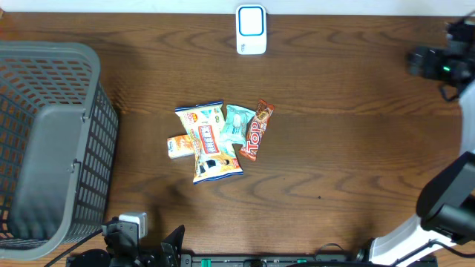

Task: Scan the item barcode
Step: 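Move the right gripper back over the green wipes pack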

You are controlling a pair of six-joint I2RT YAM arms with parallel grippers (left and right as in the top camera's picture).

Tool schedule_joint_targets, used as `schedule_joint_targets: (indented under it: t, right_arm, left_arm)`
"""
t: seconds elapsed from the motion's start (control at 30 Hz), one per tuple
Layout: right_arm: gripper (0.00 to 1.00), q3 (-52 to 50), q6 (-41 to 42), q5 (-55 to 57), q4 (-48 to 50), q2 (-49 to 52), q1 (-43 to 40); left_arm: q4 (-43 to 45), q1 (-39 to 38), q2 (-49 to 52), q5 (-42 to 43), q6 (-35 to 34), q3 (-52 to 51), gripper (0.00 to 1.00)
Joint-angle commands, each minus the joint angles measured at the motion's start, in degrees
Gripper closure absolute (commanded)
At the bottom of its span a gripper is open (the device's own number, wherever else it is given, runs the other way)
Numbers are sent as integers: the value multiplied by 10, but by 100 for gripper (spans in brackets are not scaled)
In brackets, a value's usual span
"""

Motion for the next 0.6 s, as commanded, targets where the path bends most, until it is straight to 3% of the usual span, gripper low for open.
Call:
schedule_joint_targets:
  t: [0.0,0.17,0.4,0.57]
  right_arm:
    - [1,-1,209,-83,-47,6,66]
    - [1,-1,289,-83,-98,25,169]
    - [1,-1,185,-81,-160,37,313]
    - [1,-1,177,8,-185,37,400]
  left_arm:
    - [0,-2,-4,1,10,3,2]
    - [0,-2,-4,1,10,3,2]
    - [0,-2,-4,1,10,3,2]
    - [0,-2,-4,1,10,3,2]
